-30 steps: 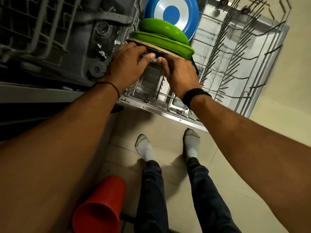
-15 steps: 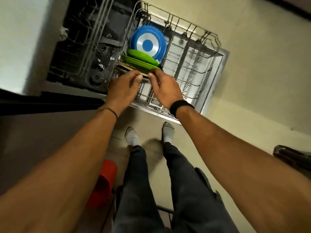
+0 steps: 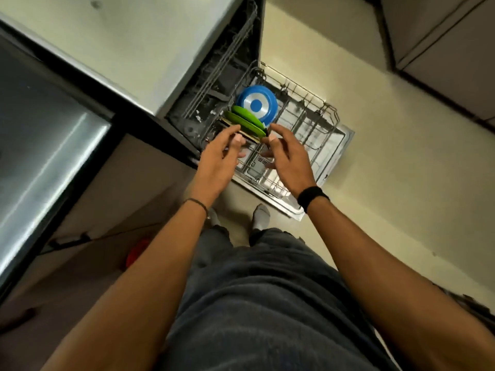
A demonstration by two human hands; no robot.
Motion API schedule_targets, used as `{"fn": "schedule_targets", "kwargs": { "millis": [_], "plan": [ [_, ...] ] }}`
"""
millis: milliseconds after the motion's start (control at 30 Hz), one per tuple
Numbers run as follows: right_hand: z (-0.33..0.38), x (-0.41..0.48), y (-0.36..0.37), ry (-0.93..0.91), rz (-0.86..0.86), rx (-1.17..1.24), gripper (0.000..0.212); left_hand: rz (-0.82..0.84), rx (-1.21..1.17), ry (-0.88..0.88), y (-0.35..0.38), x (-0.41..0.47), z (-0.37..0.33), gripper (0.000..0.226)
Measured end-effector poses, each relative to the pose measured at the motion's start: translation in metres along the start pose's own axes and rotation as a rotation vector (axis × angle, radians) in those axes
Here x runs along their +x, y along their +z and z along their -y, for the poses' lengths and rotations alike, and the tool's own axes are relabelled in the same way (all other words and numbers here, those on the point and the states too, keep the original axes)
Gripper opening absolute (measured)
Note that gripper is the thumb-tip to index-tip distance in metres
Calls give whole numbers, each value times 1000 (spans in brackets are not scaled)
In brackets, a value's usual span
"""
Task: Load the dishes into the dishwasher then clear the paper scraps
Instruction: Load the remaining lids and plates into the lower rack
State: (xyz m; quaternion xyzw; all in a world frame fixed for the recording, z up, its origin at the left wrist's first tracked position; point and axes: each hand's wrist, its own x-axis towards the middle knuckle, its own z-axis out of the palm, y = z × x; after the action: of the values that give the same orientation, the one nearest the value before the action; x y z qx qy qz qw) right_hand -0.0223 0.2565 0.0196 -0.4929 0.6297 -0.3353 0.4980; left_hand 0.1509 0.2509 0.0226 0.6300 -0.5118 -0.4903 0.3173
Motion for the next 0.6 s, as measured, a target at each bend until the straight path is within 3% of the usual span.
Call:
{"fn": "schedule_targets", "kwargs": {
  "millis": [267, 600],
  "plan": [
    [58, 3, 55, -115, 262, 43, 37, -326, -135, -20, -73, -50, 6, 30],
    [140, -73, 239, -310, 628, 45, 38, -776, -272, 2, -234, -185, 59, 25]
  ]
}}
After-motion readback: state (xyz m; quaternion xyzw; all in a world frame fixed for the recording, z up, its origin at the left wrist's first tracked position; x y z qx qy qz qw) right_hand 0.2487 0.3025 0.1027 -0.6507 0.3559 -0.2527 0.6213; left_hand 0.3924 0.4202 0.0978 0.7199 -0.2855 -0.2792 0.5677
